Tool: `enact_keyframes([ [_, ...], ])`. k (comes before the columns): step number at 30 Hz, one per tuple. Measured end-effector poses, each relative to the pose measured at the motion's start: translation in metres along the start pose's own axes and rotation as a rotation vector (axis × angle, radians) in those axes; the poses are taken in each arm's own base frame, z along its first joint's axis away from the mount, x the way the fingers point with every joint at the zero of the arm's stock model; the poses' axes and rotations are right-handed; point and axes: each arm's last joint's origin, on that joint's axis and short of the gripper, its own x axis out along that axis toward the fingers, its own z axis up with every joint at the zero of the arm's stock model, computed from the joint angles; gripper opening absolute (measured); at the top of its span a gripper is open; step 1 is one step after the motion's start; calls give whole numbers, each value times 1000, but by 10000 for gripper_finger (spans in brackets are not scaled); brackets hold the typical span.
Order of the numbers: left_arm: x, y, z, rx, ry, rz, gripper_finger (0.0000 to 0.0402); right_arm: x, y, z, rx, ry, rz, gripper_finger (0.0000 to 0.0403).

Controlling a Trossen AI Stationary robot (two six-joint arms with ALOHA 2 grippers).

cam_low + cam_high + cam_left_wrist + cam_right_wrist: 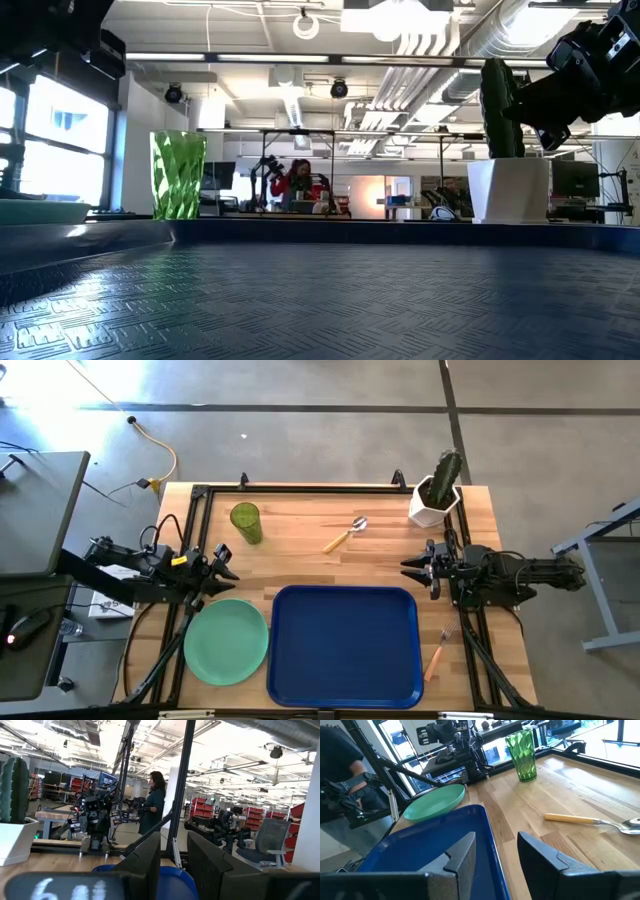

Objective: Pick and place plate/cup/fork/spoon on tray

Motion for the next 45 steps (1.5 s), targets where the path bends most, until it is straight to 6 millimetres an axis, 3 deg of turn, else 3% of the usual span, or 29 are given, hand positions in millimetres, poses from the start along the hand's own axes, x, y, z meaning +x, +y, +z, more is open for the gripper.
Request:
enact_keyframes([
  [45,0,0,0,34,0,0,87,0,0,0,0,0,0,138],
])
